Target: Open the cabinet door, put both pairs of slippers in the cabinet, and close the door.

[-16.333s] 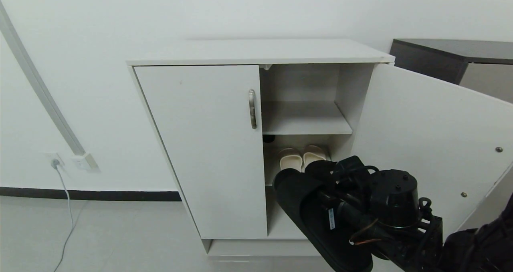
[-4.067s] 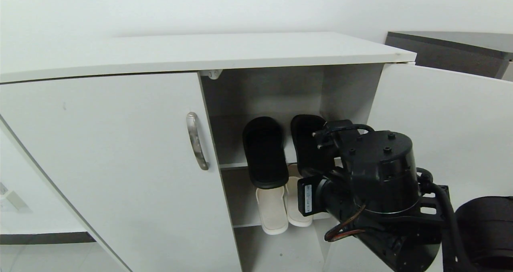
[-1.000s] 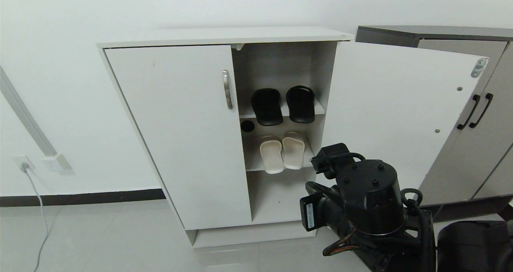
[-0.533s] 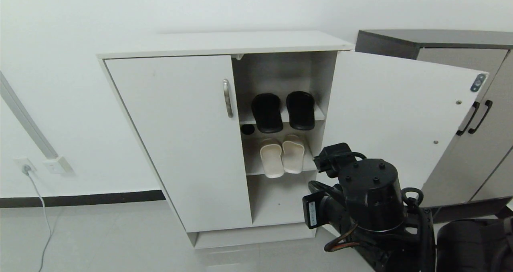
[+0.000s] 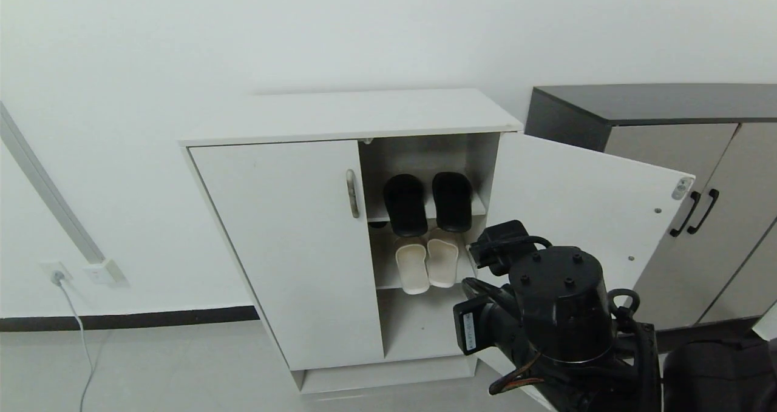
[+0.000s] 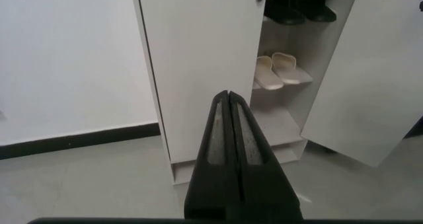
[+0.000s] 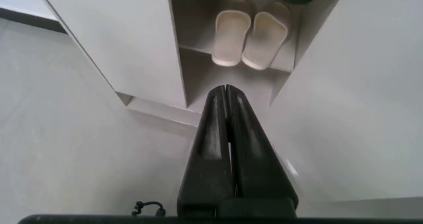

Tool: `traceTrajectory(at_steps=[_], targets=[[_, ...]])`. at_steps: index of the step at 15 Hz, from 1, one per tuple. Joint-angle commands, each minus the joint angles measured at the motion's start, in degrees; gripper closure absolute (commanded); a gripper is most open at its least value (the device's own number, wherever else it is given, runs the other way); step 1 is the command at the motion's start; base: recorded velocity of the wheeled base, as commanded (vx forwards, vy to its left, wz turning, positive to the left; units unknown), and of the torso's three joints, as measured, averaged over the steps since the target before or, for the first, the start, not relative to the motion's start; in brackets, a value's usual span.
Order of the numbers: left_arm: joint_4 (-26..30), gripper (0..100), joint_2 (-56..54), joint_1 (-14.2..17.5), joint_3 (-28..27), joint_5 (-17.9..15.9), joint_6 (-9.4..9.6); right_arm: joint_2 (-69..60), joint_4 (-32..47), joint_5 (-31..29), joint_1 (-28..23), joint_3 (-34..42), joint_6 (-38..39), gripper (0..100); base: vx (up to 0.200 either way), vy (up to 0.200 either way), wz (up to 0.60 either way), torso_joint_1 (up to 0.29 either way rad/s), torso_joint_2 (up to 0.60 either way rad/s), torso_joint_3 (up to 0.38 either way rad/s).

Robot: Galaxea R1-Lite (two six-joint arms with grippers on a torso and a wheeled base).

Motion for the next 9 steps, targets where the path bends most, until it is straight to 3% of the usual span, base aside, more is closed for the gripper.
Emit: traceTrajectory(at_steps=[1, 9], targets=[[0.0, 100, 0.1, 0.0, 0.0, 0.0, -0.01, 0.0, 0.0, 0.0, 0.0, 0.3, 0.0, 100, 0.0, 0.0, 0.0, 0.139, -0.47, -0.32], [0.0, 100, 0.1, 0.0, 0.0, 0.0, -0.01, 0.0, 0.0, -0.4, 0.1, 0.3, 0.0, 100, 0.0, 0.0, 0.0, 0.174, -0.49, -0.319]])
